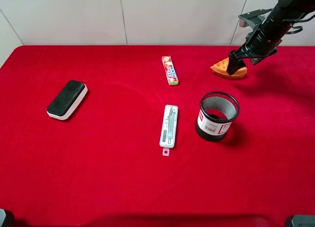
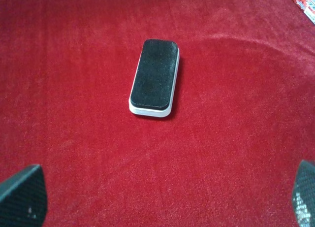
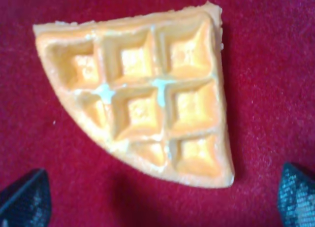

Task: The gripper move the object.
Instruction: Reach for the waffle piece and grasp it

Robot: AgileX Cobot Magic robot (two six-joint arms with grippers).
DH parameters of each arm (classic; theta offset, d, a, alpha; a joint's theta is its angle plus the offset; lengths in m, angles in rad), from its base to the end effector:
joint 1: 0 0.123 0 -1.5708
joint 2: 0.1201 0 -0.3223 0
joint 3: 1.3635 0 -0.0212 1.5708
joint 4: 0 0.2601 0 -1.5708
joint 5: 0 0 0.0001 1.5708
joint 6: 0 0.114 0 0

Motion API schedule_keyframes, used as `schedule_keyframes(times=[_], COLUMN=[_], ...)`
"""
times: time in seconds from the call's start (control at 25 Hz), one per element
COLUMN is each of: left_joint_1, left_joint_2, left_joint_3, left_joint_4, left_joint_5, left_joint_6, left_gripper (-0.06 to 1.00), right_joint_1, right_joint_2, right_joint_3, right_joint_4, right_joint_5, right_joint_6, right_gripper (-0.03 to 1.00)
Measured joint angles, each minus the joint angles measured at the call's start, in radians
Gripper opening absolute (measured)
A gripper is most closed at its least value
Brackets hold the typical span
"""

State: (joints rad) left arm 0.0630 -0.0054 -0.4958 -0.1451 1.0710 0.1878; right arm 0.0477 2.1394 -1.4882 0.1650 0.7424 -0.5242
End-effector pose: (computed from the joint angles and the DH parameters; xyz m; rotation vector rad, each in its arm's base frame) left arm -0.0143 -0.0154 0.2698 0.1352 2.0403 -0.0174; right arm 0.4651 0.0349 0.1415 -0.6576 2.7773 0.0878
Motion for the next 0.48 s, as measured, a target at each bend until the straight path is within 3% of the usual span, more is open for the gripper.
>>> schedule_keyframes(times=[0.48], left_joint_1=[0.0], left_joint_2=[0.0], left_joint_3=[0.0], left_joint_4=[0.0], left_joint_5=[0.0], left_joint_6=[0.0], left_gripper=[0.99], right_joint_1=[0.0], right_joint_2=[0.079], right_joint_3=[-0.081], right_joint_4=[0.011], right_joint_5=[0.02], right_joint_6=[-0.015], right_gripper=[0.69])
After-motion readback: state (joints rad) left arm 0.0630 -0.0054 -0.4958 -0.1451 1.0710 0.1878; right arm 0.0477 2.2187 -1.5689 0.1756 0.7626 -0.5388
